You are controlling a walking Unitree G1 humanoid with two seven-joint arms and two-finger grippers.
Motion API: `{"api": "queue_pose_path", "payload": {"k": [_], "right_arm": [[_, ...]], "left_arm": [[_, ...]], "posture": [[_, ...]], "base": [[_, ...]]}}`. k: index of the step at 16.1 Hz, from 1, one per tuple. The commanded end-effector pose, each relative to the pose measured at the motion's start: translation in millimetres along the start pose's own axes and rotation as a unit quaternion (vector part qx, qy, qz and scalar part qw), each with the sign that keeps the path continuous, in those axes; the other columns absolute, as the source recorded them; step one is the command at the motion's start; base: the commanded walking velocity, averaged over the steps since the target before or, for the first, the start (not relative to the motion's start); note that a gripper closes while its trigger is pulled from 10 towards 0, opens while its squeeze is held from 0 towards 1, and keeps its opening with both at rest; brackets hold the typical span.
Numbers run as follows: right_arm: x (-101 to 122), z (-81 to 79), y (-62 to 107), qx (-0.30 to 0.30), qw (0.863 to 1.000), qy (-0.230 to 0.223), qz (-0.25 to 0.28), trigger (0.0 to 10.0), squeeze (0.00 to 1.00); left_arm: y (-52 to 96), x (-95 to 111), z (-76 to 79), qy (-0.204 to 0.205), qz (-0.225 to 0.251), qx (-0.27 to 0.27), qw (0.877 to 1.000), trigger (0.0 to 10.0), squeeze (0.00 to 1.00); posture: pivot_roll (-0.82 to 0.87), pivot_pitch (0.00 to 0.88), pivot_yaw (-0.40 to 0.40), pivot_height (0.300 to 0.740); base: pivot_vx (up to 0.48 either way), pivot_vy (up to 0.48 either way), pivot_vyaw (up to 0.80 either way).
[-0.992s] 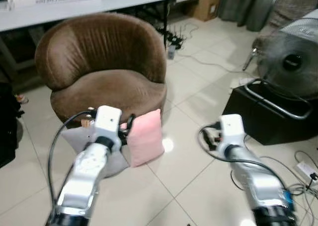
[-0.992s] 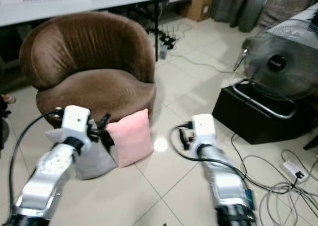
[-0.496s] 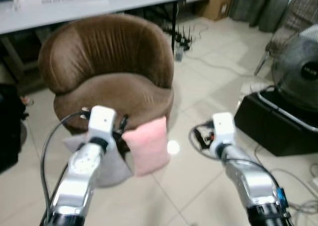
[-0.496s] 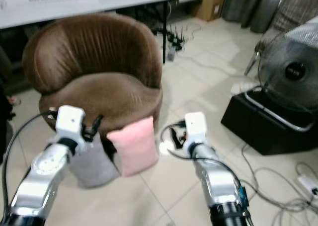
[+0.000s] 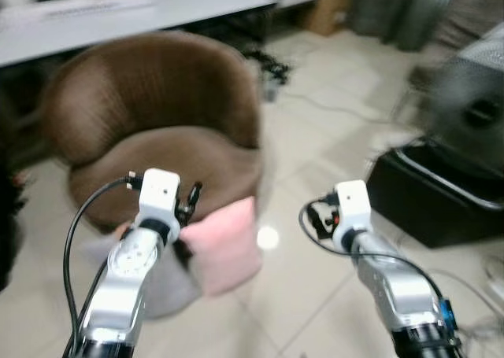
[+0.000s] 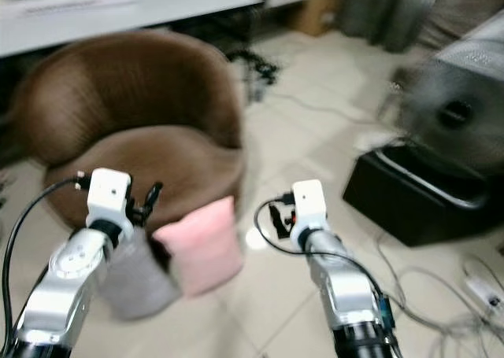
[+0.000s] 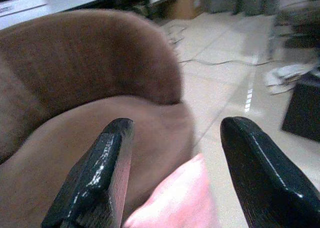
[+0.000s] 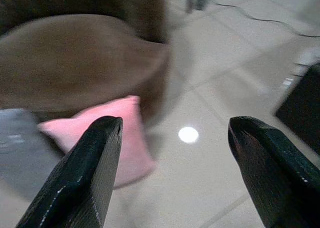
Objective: Move the pillow to the sofa from floor
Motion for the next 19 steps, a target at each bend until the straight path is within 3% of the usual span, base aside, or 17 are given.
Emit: {"api": "queue_pose_path", "payload": {"k": [1,6,12,19], "right_arm": [[4.2,9.5,1.4,-0.013,1.0,0.005,0.006,10.0,0.0],[2.8,6.8,0.4,-0.002,1.0,0.025,0.001,10.0,0.0],[1.1,5.8,-0.2,0.0,1.0,0.028,-0.003,10.0,0.0],[-0.8,9.4,-1.1,-0.01,1.0,0.023,-0.007,10.0,0.0]], "left_arm": [[-1.3,3.3,9.0,-0.002,0.006,-0.013,1.0,10.0,0.0],[-0.6,1.8,9.9,-0.002,0.005,-0.013,1.0,10.0,0.0],[-0.6,1.7,10.7,-0.004,0.006,-0.015,1.0,10.0,0.0],[0.2,0.4,11.2,-0.006,0.004,-0.016,1.0,10.0,0.0]], "posture": [[0.06,0.0,0.007,0.74],[0.06,0.0,0.001,0.74],[0.06,0.0,-0.001,0.74],[0.07,0.0,-0.004,0.74]], "base": [[0.356,0.0,0.0],[0.355,0.0,0.0],[0.355,0.0,0.74],[0.354,0.0,0.0]]}}
Point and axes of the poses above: a point about 5 cm out from each wrist's last joint towards the gripper, its own y axis pointing back from the gripper into the wrist, its own x axis along the axis of the wrist's last joint, z = x × y, the point moved 5 cm from there along -y, pointing out of the wrist towards the gripper, and after that the axes turned 8 degrees about -y, right-handed, at the moved point
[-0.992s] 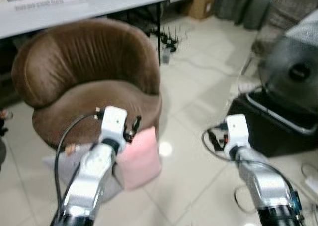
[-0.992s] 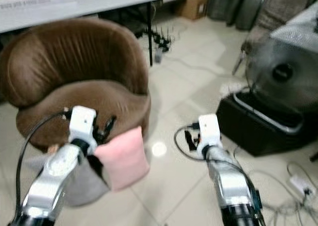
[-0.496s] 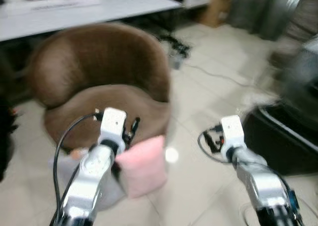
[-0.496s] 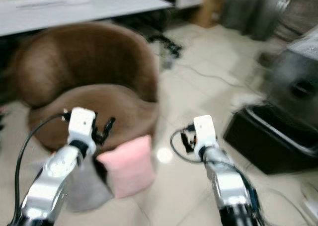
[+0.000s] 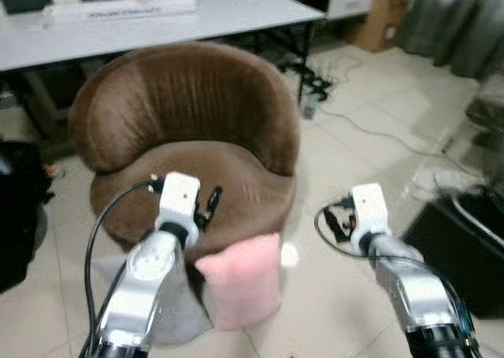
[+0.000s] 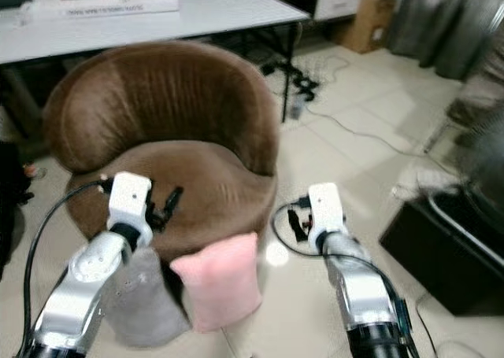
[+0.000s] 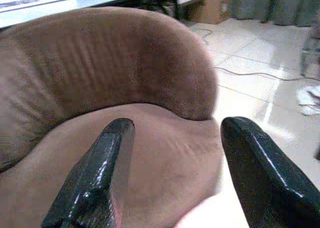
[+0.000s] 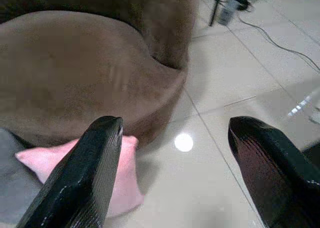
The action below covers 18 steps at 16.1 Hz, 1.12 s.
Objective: Move the pillow to the sofa from floor
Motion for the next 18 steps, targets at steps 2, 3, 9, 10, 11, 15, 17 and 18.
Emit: {"api": "queue_pose_path", "payload": {"k": [2,3,9,10,11,15,17,18], "right_arm": [[5.8,-9.7,-2.0,0.011,1.0,0.0,0.008,10.0,0.0],[5.8,-9.4,-2.1,0.011,1.0,-0.001,0.008,10.0,0.0],[5.2,-7.7,-1.7,0.006,1.0,-0.006,0.008,10.0,0.0],[5.7,-7.9,-1.7,0.006,1.0,-0.002,0.009,10.0,0.0],[5.6,-7.8,-1.6,0.006,1.0,-0.002,0.01,10.0,0.0],[5.2,-7.1,-0.8,0.004,1.0,-0.007,0.009,10.0,0.0],[4.4,-7.0,-0.8,0.004,1.0,-0.009,0.007,10.0,0.0],[4.5,-7.3,-1.0,0.004,1.0,-0.009,0.006,10.0,0.0]], "left_arm": [[1.9,-0.7,-10.6,-0.008,-0.002,0.013,1.0,10.0,0.0],[1.8,-0.8,-10.4,-0.008,-0.003,0.013,1.0,10.0,0.0],[1.0,-0.4,-9.6,-0.008,-0.002,0.009,1.0,10.0,0.0],[0.7,-0.8,-9.3,-0.009,-0.002,0.009,1.0,10.0,0.0],[0.5,-1.0,-9.2,-0.009,-0.003,0.009,1.0,10.0,0.0],[0.2,-3.8,-8.7,-0.018,-0.009,0.008,1.0,10.0,0.0],[0.7,-3.9,-8.8,-0.018,-0.009,0.009,1.0,10.0,0.0],[0.9,-4.0,-9.0,-0.017,-0.009,0.01,1.0,10.0,0.0]], "posture": [[0.07,0.0,-0.007,0.74],[0.07,0.0,-0.006,0.74],[0.06,0.0,-0.001,0.74],[0.06,0.0,-0.001,0.74],[0.06,0.0,-0.001,0.74],[0.06,0.0,0.0,0.74],[0.07,0.0,-0.004,0.74],[0.07,0.0,-0.004,0.74]], "base": [[0.354,0.0,0.0],[0.352,0.0,0.0],[0.356,0.0,-0.29],[0.345,0.0,0.0],[0.326,0.0,0.0],[0.0,0.0,0.0],[0.0,0.0,0.0],[0.0,0.0,0.0]]}}
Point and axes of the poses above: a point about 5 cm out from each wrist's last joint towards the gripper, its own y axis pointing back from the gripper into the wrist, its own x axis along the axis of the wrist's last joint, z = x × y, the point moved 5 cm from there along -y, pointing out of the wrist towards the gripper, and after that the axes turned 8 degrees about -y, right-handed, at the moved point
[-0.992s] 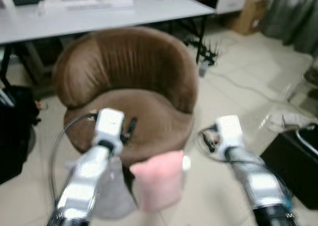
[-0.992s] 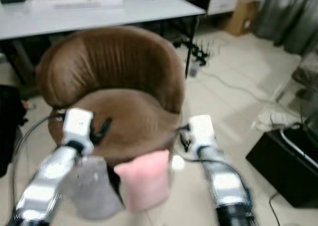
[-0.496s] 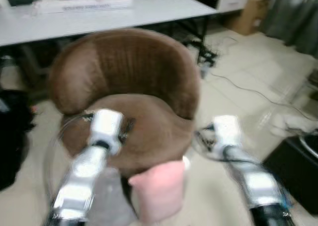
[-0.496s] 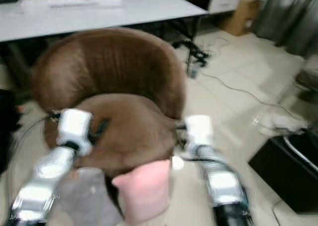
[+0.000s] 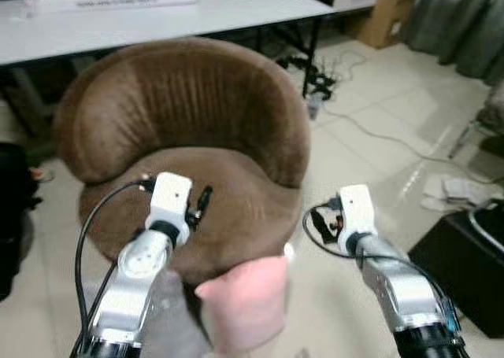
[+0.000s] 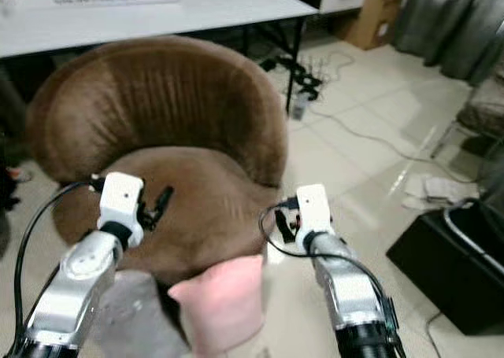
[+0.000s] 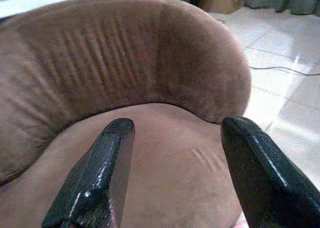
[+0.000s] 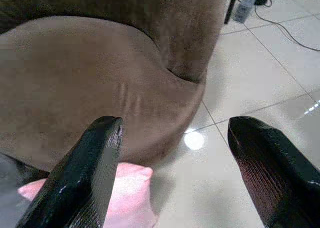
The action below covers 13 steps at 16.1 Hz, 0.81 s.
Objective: Move the pillow to the sofa from floor
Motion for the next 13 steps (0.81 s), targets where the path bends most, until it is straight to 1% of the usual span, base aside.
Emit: {"api": "queue_pose_path", "payload": {"k": [1,9,13], "right_arm": [[7.8,5.1,1.1,-0.006,1.0,0.002,0.009,10.0,0.0],[7.9,6.4,1.3,-0.006,1.0,0.004,0.007,10.0,0.0],[8.0,7.0,1.7,-0.01,1.0,0.001,0.008,10.0,0.0]], "left_arm": [[0.1,1.5,3.0,-0.003,0.001,-0.003,1.0,10.0,0.0],[-0.2,-2.5,3.9,-0.006,-0.006,-0.002,1.0,10.0,0.0],[-1.0,-3.3,4.9,-0.013,-0.008,-0.007,1.0,10.0,0.0]], "posture": [[0.07,0.0,-0.004,0.73],[0.07,0.0,-0.01,0.65],[0.07,0.0,-0.01,0.635]], "base": [[0.0,0.0,0.0],[0.0,0.0,0.0],[0.0,0.0,0.0]]}}
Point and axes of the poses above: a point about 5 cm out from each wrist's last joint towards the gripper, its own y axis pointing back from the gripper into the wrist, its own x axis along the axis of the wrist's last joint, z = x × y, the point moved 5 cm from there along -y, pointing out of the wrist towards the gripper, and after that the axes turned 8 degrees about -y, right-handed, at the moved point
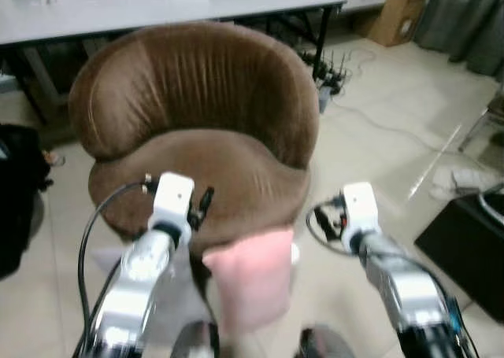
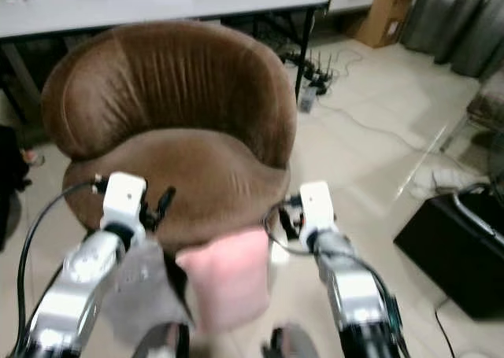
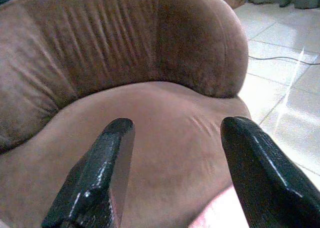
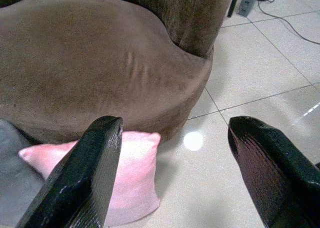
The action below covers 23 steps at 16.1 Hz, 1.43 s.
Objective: Move the pillow to the sofa from floor
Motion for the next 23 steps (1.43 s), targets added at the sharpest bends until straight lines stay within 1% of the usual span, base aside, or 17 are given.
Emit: {"api": "queue_pose_path", "payload": {"k": [1,5,12,14,16,23], "right_arm": [[4.2,3.2,1.3,-0.006,1.0,-0.002,0.006,10.0,0.0],[3.3,3.2,2.2,-0.01,1.0,-0.007,0.005,10.0,0.0],[2.3,4.0,3.8,-0.011,1.0,-0.007,0.005,10.0,0.0],[1.1,3.6,4.2,-0.009,1.0,-0.011,0.003,10.0,0.0],[0.0,3.7,4.7,-0.009,1.0,-0.012,0.0,10.0,0.0],[-1.1,2.5,5.3,-0.001,1.0,-0.003,-0.003,10.0,0.0]], "left_arm": [[-1.4,0.4,2.6,-0.01,-0.001,-0.007,1.0,10.0,0.0],[-3.8,1.5,2.1,-0.018,0.001,-0.01,1.0,10.0,0.0],[-5.0,-2.3,2.1,-0.021,-0.005,-0.01,1.0,10.0,0.0],[-3.3,-3.7,4.5,-0.023,-0.005,-0.016,1.0,10.0,0.0],[-2.5,-4.2,5.3,-0.022,-0.005,-0.018,1.0,10.0,0.0],[-0.6,-5.7,9.9,-0.018,-0.006,-0.023,1.0,10.0,0.0]], "posture": [[0.07,0.0,-0.01,0.635],[0.05,0.0,0.013,0.635],[0.05,0.0,0.009,0.635],[0.05,0.0,0.009,0.635],[0.05,0.0,0.005,0.635],[0.05,0.0,0.001,0.635]], "base": [[0.0,0.0,0.0],[0.0,0.0,0.0],[0.0,0.0,0.0],[0.263,0.0,0.0],[0.289,0.0,-0.5],[0.292,0.0,0.0]]}}
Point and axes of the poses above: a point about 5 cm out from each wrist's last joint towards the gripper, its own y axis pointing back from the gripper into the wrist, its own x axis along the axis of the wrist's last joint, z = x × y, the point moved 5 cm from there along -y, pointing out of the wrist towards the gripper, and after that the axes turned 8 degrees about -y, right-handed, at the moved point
